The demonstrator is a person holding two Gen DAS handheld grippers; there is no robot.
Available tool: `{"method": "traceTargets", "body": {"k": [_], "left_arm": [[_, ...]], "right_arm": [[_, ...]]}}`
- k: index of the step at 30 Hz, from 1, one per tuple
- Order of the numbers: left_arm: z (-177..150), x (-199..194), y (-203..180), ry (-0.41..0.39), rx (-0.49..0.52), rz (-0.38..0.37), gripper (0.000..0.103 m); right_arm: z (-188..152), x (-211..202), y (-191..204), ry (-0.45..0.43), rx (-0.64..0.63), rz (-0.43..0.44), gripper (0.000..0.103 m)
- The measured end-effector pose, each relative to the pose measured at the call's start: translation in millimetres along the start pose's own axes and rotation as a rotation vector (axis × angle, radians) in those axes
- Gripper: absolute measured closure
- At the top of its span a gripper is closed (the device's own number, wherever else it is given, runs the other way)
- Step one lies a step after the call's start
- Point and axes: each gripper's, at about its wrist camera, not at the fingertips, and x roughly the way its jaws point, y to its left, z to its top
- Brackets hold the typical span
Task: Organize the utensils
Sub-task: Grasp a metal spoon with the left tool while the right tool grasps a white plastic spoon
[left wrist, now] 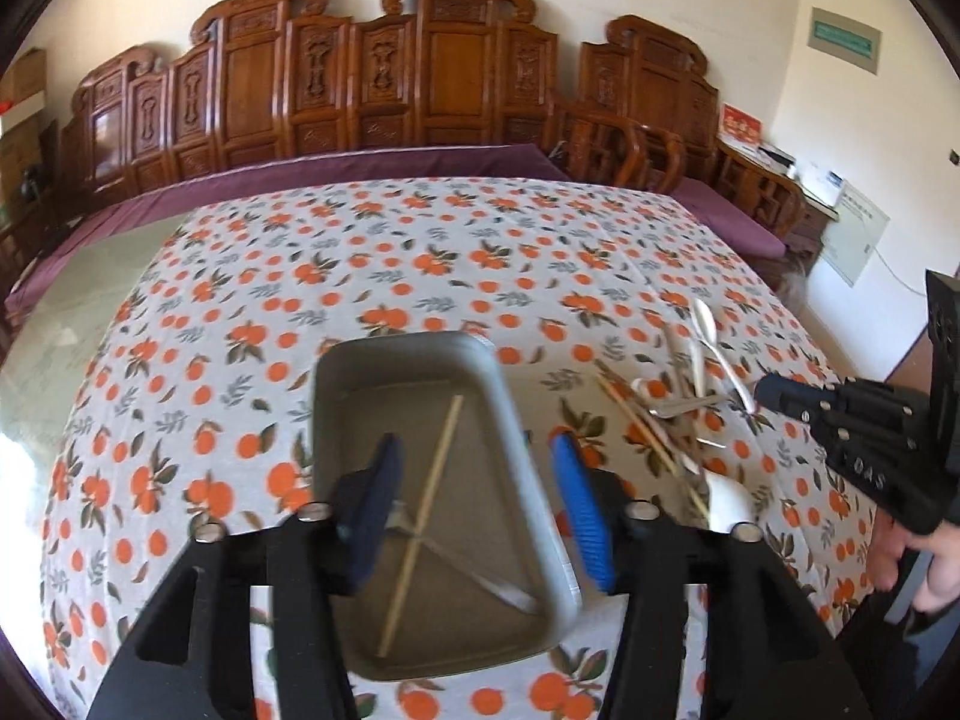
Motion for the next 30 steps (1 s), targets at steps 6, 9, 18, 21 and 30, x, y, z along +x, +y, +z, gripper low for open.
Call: {"method": "traceTargets", "body": {"k": [6,9,18,21,30], "left_arm": [[-3,15,-31,0.031,0.035,-0.042,0.052],[-5,22,-46,0.044,0.057,-0.052,0.052],[-14,41,-73,0.084,0.091,-0.067,0.052],[-16,46,-79,0.097,0.095,-0.072,0.052],[-25,57,-93,0.124,0.116,-0.084,0.052]], "right_arm": [[-13,5,-41,0.011,0.058,-0.07,0.099],[-19,15,-61,0.026,0.085,-0.099,0.099],[-19,58,-107,0.058,0.135,-0.147,0.075],[-15,76,-116,0.068,0.142,-0.154,0.074],[-12,111,-131,0.128,0.15,-0.165,0.074]]}}
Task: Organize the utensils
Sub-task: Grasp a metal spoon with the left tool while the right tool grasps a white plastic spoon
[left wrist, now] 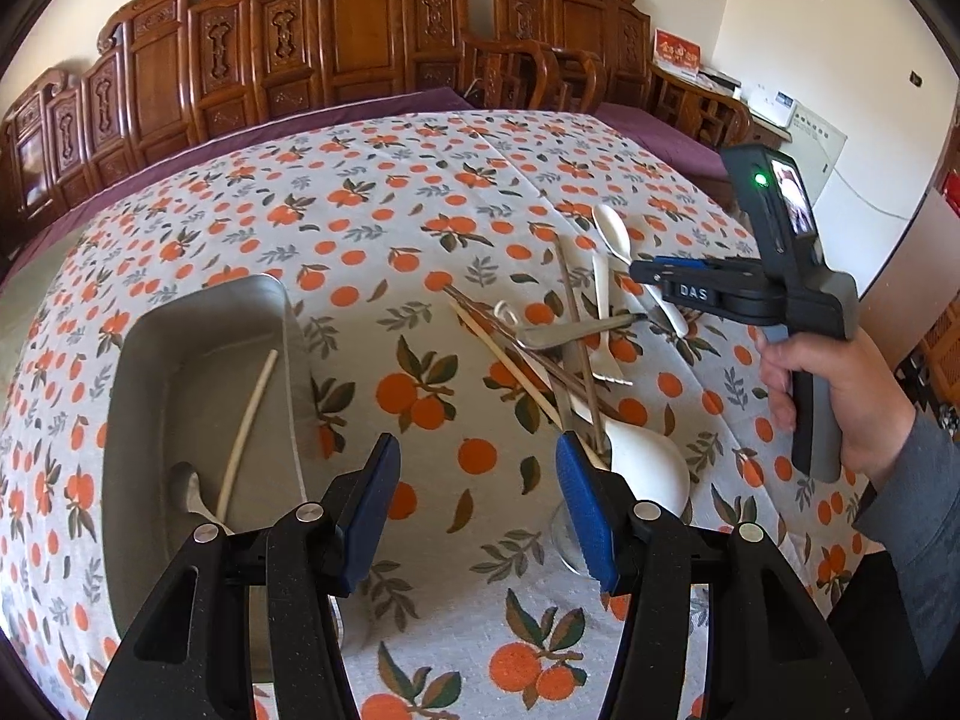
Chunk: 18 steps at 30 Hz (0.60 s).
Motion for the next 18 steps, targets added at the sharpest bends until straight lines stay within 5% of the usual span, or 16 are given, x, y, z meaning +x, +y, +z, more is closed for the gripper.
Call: {"method": "traceTargets", "body": {"k": [2,4,18], "left_arm": [[-1,3,-2,0.008,0.001,-0.006,0.052],[-2,6,-4,0.014,0.003,-0.012,0.052],[-4,25,-22,0.034,0.019,-0.061,0.052]], "right_arm": [[-1,1,0,0.002,-0.004,-0.007,0.075],[-2,0,0,0.005,-0.012,-0.028,0.093],[-13,-45,-11,-0.061,0.013,-0.015,0.099]]}}
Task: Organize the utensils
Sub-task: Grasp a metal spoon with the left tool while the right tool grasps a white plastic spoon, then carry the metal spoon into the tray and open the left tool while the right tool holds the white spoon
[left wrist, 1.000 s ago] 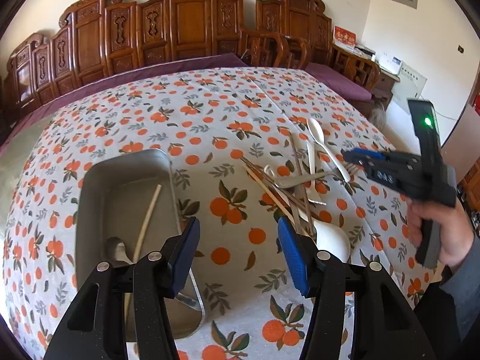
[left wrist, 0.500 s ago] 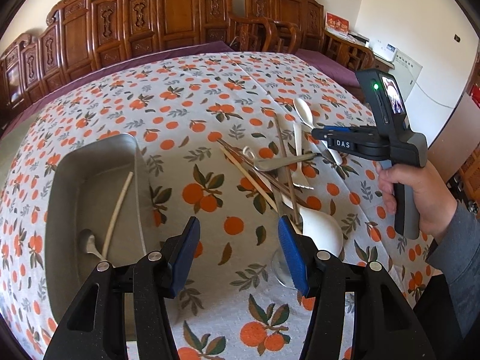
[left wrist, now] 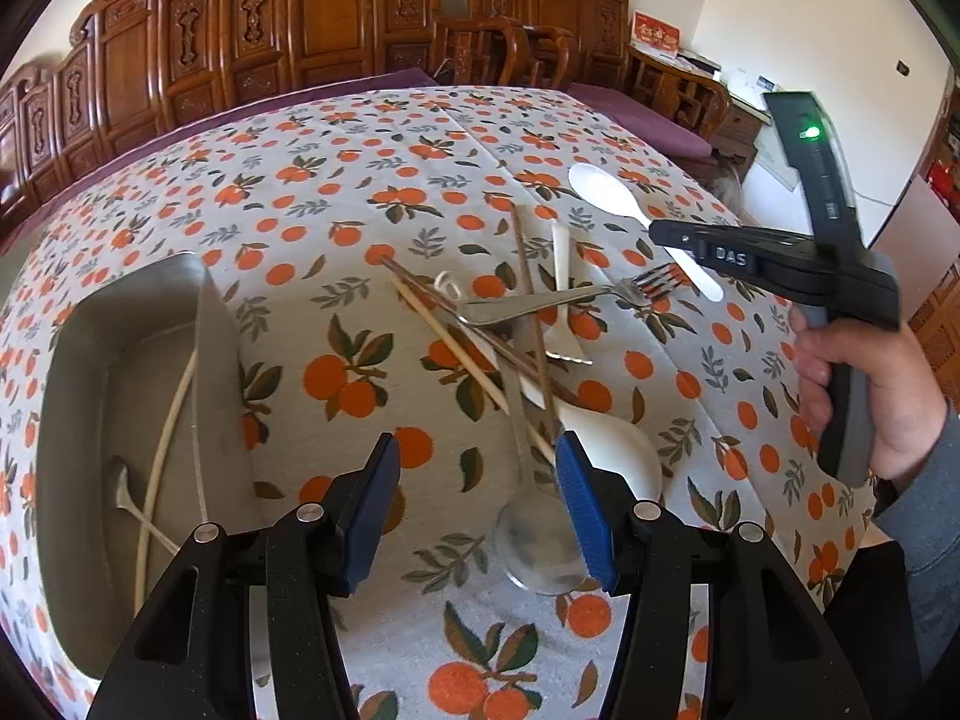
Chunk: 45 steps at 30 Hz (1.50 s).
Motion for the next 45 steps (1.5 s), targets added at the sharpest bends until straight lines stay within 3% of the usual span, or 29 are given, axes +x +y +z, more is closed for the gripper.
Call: {"method": "traceTargets", "body": {"k": [12,21,29,31,45], "left_arm": [[0,26,-7,0.059,-0.005,-0.032,0.073],[-2,42,-13,0.102,0.024,0.021,0.089],[2,47,-17,0.088,0.058,0.058,0.09],[1,47,-19,0.088,0.076,0.068,0.098],[-13,8,-8,0.092,0.065,0.021,0.098]], "right_arm": [[-11,-46,6,-0.058,0.007,0.03,0.099],[-20,-56,19,-0.061,-0.002,0.051,0.099],[-25,-58,27,-0.055,0.004,0.065,0.099],[-26,-58,30,-0.053,-0.002,0.069,0.099],[-31,-57,42,-0.039,-0.027,0.073,0.099]]}}
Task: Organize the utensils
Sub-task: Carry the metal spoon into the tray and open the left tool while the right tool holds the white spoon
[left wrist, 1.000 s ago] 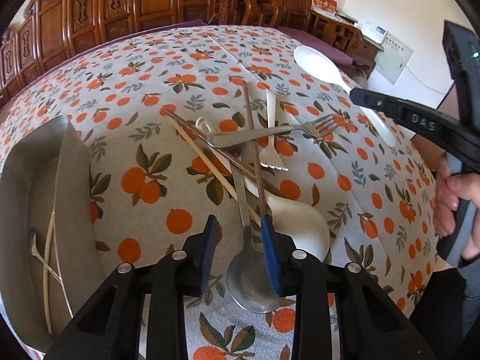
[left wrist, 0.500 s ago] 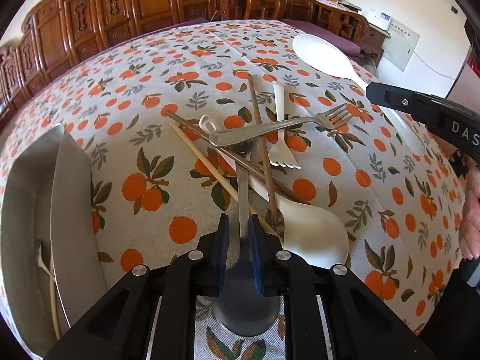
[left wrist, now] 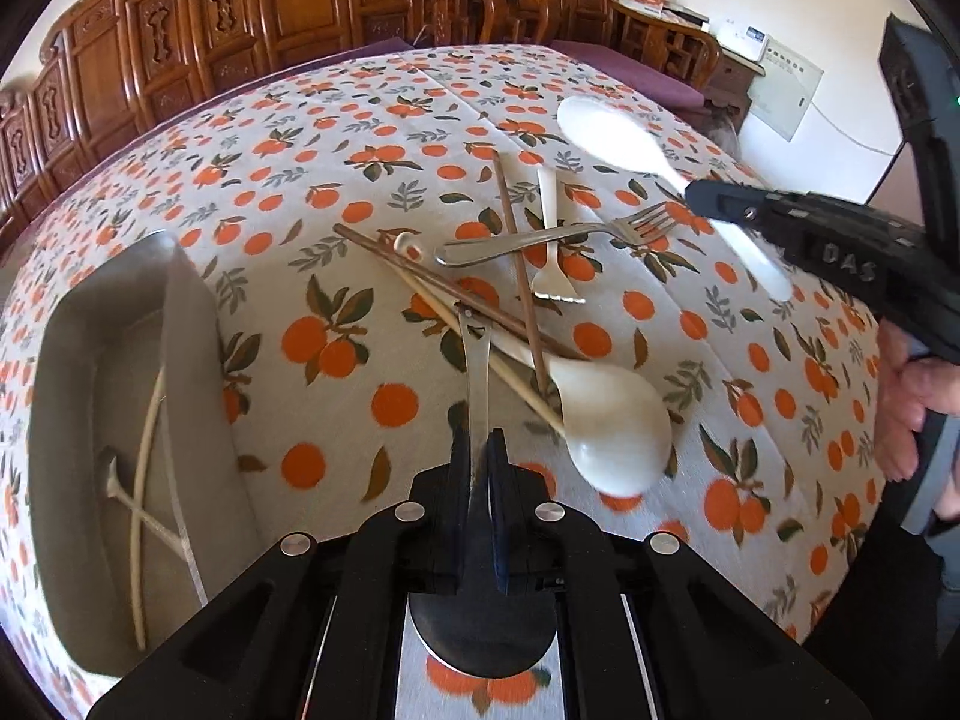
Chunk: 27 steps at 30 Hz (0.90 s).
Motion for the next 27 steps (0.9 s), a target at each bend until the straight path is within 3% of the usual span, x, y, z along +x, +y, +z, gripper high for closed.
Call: {"method": "traceTargets", "body": {"k": [9,27], "left_arm": [[-15,-24,11,-0.015,-0.012,0.022,0.098],[-14,-85,41,-0.129,-0.077,0.063,0.098]], "right_arm": [[-8,-6,18,0.001,-0.023,0.021,0.099],[-9,-12,67,-0.005,-0.085,0.123,0.099]]}}
